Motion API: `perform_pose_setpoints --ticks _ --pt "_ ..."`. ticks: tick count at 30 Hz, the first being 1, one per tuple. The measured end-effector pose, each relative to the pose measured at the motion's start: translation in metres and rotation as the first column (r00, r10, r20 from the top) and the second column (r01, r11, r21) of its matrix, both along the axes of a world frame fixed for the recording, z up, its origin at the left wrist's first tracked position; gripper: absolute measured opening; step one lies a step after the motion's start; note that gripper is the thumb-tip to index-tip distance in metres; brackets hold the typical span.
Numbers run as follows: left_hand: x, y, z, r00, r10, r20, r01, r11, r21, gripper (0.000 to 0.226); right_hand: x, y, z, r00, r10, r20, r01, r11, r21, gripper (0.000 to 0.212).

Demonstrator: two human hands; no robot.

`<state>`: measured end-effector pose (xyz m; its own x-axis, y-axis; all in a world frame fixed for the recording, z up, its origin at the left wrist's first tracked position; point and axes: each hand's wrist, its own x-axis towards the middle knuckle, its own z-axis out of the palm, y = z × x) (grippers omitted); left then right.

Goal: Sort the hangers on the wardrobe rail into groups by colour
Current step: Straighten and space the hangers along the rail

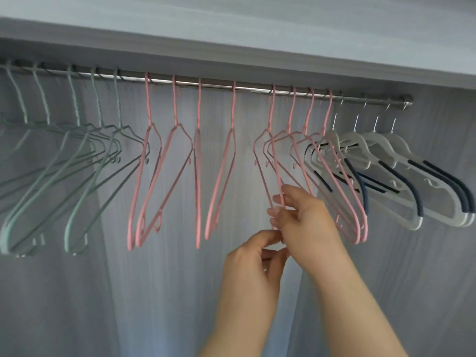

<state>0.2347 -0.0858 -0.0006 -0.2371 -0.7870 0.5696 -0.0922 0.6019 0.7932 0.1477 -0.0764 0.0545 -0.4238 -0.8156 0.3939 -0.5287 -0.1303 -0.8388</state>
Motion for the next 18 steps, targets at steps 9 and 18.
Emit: perform_pose_setpoints --ticks 9,18 --pt "0.004 -0.001 -0.002 0.989 0.149 -0.016 -0.15 0.983 -0.104 0.027 0.006 -0.005 -0.007 0.966 0.154 0.209 -0.142 0.987 -0.069 0.044" --pt "0.015 0.0 -0.003 0.975 0.223 -0.012 -0.223 0.968 -0.119 0.034 0.015 -0.012 -0.012 0.942 0.213 0.26 -0.188 0.975 -0.117 0.042"
